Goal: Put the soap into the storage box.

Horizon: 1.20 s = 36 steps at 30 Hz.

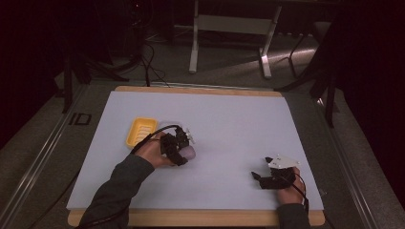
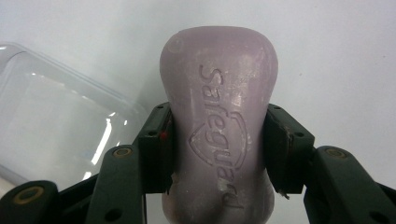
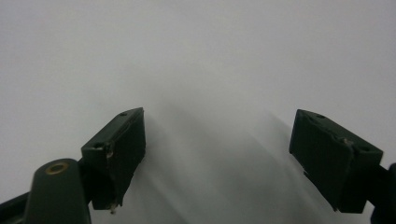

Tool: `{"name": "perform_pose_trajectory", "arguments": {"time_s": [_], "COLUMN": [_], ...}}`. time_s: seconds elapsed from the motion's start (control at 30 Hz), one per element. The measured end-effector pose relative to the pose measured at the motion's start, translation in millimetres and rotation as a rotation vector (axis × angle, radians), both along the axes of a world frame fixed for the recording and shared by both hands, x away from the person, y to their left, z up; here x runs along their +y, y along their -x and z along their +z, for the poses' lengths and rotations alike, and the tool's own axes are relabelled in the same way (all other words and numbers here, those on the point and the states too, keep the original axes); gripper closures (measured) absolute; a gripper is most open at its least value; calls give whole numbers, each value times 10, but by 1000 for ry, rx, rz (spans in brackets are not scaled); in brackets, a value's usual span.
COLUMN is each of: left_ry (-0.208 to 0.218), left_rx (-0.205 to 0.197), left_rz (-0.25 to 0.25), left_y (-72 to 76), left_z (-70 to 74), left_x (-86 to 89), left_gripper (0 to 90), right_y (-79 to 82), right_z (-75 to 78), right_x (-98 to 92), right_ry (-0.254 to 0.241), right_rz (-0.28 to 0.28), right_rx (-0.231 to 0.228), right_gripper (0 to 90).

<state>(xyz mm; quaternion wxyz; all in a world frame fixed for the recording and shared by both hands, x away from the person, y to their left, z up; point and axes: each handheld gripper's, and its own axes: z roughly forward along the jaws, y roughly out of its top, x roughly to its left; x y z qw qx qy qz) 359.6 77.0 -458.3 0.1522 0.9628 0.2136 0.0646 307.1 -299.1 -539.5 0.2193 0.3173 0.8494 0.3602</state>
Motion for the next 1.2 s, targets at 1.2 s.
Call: {"name": "perform_pose_trajectory", "arguments": {"time_s": [1.2], "left_ry": [41], "left_rx": [-33], "left_rz": [174], "left_y": [-65], "left_z": [210], "left_x": [213], "left_gripper": [499], "right_y": [3], "right_z": [0], "right_x": [2], "right_ry": [0], "right_rz": [-2], "right_rx": [2], "right_gripper": [183]}}
